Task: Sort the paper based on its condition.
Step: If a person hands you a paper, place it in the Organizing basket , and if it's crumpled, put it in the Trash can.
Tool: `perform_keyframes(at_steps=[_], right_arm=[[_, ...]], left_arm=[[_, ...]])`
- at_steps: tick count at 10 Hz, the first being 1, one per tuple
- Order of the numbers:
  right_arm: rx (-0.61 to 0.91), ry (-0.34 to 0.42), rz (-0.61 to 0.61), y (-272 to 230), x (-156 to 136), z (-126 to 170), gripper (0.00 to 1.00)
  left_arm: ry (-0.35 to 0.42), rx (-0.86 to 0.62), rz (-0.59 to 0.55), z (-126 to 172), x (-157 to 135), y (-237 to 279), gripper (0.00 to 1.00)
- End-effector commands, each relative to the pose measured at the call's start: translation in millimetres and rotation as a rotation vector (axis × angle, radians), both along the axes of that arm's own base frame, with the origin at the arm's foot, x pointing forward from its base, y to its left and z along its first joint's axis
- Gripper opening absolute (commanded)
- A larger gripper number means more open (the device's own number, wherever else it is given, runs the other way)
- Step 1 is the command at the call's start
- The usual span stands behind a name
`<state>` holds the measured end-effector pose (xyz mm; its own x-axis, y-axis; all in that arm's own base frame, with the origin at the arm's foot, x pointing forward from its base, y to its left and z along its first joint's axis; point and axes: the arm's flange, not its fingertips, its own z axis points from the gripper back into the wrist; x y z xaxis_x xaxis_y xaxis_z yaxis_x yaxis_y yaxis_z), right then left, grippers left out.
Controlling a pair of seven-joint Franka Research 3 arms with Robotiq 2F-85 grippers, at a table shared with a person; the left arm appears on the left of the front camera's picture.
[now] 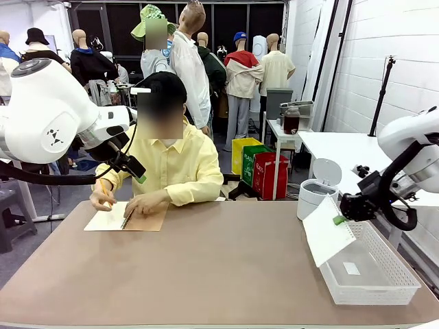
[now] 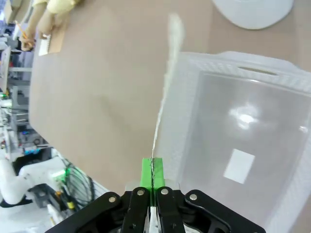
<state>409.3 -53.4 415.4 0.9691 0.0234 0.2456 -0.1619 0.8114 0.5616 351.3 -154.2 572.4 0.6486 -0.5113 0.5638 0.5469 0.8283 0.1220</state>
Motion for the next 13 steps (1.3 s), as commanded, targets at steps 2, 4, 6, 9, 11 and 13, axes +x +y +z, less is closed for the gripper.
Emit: perform_keyframes(at_steps=[2, 4, 6, 9, 11, 13], right_arm=[[-0.089, 0.001, 0.062, -21.9, 3.2, -6.4, 0.00], [-0.169, 0.035, 0.097, -27.7, 0.0, -15.7, 0.00], [-0.206, 0.054, 0.101, -29.4, -5.2, -26.4, 0.00], [-0.255, 0.062, 0.036, -29.7, -13.0, -46.6, 0.00], [-0.270, 0.085, -0.015, -32.8, -22.2, -60.1, 0.00], [-0.288, 0.084, -0.073, -30.4, -23.1, -67.6, 0.00]], left_arm=[[-0.001, 0.000, 0.000, 0.4, 0.1, 0.7, 1.00], [-0.001, 0.000, 0.000, 0.4, 0.1, 0.7, 1.00], [-0.001, 0.000, 0.000, 0.4, 0.1, 0.7, 1.00], [-0.001, 0.000, 0.000, 0.4, 0.1, 0.7, 1.00], [-0.001, 0.000, 0.000, 0.4, 0.1, 0.7, 1.00], [-0.001, 0.000, 0.000, 0.4, 0.1, 0.7, 1.00]])
